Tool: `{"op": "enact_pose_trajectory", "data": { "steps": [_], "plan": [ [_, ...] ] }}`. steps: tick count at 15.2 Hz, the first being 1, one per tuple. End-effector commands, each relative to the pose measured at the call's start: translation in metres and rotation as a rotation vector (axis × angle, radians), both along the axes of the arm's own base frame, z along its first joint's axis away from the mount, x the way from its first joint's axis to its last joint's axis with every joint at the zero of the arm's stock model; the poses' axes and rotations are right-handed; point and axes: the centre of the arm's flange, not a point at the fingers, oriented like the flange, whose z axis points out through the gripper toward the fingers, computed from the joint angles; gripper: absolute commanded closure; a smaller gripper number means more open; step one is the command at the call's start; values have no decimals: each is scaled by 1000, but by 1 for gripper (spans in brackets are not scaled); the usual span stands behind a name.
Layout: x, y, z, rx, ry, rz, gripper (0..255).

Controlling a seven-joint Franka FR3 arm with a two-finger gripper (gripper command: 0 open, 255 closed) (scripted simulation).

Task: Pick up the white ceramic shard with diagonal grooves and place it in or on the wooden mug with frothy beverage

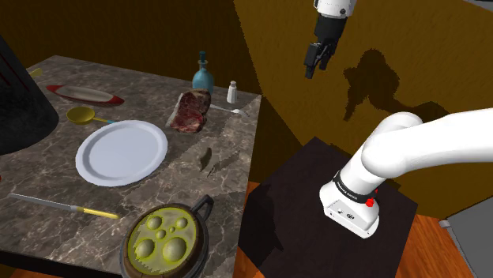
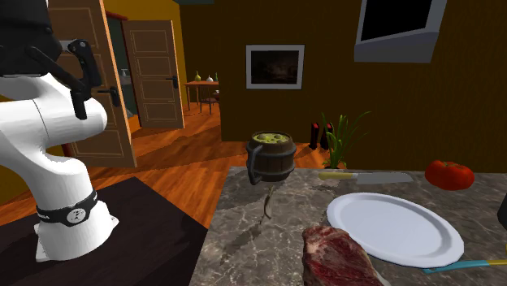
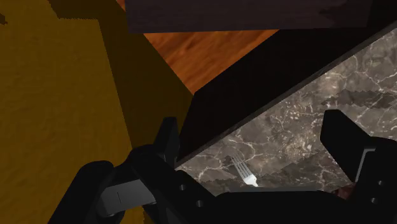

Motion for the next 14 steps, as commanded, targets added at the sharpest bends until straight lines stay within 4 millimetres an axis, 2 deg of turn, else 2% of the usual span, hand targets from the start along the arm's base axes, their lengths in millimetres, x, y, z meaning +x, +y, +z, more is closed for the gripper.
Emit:
{"op": "enact_pose_trajectory", "data": {
  "steps": [1,14],
  "plan": [
    [0,0,0,0,0,0,0],
    [41,133,-88,33,-70,102,0]
  ]
}}
